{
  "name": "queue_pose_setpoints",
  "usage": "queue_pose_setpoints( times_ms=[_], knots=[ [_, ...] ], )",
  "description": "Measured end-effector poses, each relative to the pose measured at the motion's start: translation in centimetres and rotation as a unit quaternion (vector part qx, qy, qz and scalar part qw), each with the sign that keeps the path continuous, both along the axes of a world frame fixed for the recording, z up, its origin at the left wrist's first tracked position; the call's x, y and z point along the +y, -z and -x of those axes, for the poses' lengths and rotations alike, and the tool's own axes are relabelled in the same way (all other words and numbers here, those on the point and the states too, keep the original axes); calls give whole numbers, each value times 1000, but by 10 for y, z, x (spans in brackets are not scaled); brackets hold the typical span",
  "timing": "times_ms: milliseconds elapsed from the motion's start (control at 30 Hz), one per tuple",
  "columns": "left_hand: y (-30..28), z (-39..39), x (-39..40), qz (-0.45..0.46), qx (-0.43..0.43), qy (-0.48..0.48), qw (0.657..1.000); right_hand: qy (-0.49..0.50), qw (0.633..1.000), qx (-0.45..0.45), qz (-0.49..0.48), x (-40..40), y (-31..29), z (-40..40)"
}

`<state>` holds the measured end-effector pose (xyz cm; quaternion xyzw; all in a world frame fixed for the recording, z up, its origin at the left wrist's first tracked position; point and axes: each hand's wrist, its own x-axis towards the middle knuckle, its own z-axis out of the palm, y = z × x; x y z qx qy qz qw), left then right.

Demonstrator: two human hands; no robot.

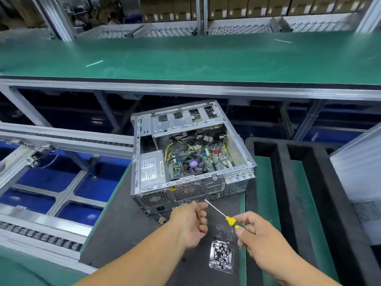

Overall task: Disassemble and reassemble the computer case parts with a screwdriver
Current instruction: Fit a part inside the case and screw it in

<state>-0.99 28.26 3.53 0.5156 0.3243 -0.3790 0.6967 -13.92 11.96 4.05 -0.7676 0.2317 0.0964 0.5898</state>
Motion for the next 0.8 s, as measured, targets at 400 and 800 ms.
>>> queue_pose_setpoints(
  times_ms=[400,800],
  knots=[
    [19,-7,-17,4,-85,-30,996,-101,985,26,140,-26,16,-38],
    [38,-8,-14,31,-60,-87,994,-89,992,70,55,-25,31,-36]
  ],
)
